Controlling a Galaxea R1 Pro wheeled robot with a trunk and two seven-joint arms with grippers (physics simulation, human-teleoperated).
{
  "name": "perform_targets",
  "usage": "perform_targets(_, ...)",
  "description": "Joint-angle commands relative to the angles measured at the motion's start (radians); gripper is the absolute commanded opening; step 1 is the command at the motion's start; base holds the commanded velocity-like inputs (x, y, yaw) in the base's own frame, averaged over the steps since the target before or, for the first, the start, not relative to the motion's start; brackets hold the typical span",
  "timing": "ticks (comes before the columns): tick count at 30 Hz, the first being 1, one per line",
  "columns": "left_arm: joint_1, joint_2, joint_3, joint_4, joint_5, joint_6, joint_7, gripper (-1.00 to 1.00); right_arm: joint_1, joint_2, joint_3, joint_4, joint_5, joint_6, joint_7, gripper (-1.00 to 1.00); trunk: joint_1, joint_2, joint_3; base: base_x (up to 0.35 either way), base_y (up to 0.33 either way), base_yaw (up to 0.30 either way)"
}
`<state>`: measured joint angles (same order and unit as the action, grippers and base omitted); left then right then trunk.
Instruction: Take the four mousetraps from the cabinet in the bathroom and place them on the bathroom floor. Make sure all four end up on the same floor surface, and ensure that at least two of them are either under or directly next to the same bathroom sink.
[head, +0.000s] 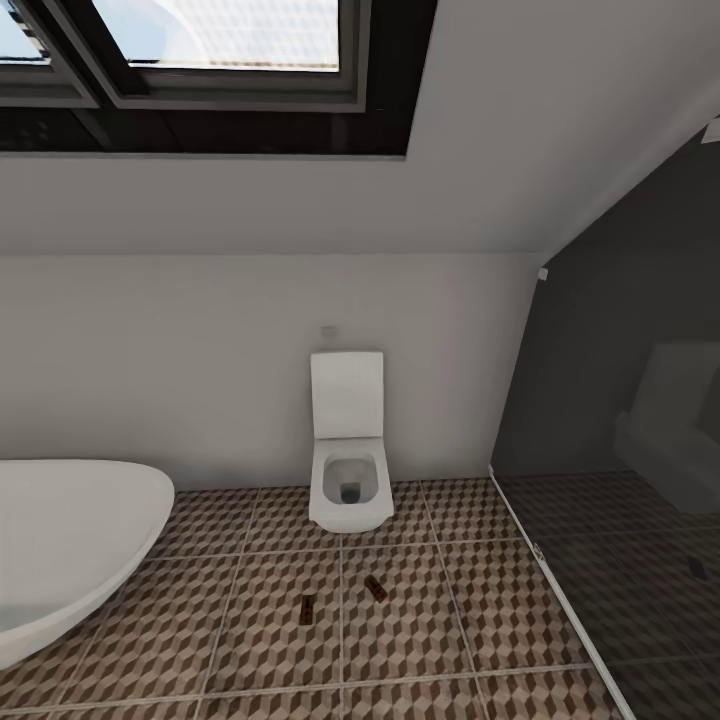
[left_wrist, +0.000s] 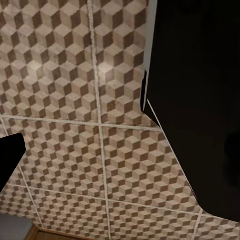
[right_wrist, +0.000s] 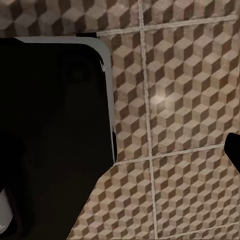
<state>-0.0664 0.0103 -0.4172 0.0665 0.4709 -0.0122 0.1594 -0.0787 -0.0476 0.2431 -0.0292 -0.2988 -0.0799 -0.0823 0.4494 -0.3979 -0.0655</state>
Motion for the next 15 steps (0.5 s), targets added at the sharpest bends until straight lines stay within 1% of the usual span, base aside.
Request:
perform_targets(1, -0.001, 0.000, -0.008, 0.000, 0.008, -0.002, 0.001, 1.00, 0.000, 0.000, 0.009, 0.000, -0.009, -0.013, -0.002, 1.00, 0.001, -0.002, -0.002, 0.000, 0.000, 0.000)
perform_targets(2, -0.001, 0.001, -0.009, -0.004, 0.008, -0.006, 0.000, 1.00, 0.000, 0.000, 0.009, 0.000, -0.010, -0.041, -0.002, 1.00, 0.001, -0.002, -0.002, 0.000, 0.000, 0.000)
perform_targets(9, -0.001, 0.002, -0.009, -0.011, 0.009, -0.030, 0.000, 1.00, 0.000, 0.000, 0.009, 0.000, -0.010, -0.155, -0.002, 1.00, 0.001, -0.002, -0.002, 0.000, 0.000, 0.000)
perform_targets(15, -0.001, 0.002, -0.009, -0.011, 0.008, -0.037, 0.000, 1.00, 0.000, 0.000, 0.009, 0.000, -0.010, -0.188, -0.002, 1.00, 0.001, -0.002, -0.002, 0.000, 0.000, 0.000)
